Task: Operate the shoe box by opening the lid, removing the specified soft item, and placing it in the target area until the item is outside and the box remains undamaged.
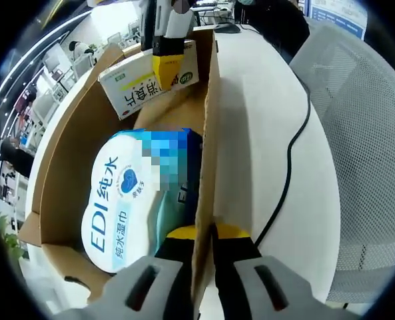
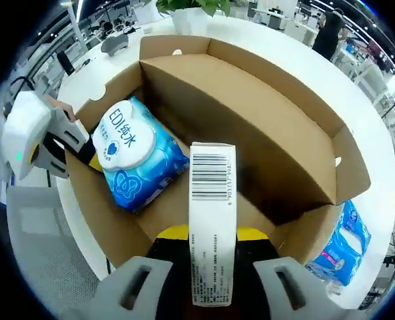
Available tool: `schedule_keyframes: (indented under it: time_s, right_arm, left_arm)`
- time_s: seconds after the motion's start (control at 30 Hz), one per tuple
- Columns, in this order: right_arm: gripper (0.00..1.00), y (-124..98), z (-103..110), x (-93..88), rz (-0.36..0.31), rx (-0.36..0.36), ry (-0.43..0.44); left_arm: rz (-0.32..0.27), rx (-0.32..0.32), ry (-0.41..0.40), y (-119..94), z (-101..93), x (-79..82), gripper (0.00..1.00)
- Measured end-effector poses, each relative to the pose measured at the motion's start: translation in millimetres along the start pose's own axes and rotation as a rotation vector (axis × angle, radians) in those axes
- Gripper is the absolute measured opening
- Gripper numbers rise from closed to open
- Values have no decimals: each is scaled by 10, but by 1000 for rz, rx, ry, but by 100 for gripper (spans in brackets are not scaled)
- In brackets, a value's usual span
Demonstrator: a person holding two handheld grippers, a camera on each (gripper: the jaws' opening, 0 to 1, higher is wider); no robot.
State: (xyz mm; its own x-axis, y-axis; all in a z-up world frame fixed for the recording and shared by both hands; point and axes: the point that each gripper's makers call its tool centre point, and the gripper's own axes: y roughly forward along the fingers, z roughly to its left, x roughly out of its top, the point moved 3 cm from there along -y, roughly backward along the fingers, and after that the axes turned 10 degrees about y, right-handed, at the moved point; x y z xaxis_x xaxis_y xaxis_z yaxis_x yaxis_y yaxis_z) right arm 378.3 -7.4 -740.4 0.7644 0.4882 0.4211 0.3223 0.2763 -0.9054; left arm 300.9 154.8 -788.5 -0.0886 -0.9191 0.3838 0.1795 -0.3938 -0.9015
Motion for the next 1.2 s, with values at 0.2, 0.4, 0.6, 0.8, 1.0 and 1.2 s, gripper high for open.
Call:
schedule_keyframes:
  time_s: [0.2,0.4,0.6,0.8,1.0,1.2]
  right_arm:
    - [19,-54,87,-36,-54,21,66]
    - [19,-155,92,-7,-115,13,89]
    - [19,-298,77,-32,-167,-3,48]
    - [19,-436,94,-74,-217,7,95]
    - [18,-559,115,-75,-255,41,157]
    - [18,-674,138,-27,-302,53,159]
  left_arm:
    - [0,0,1,-5,0,-7,4]
    - [1,-1,-1,-11,1,-10,4]
    - [1,0,0,-9,-6,-15,4]
    - [1,-1,-3,-10,-14,-19,4]
    - [2,0,-5,-10,-17,-19,4]
    - [2,1,-4,-14,-12,-18,4]
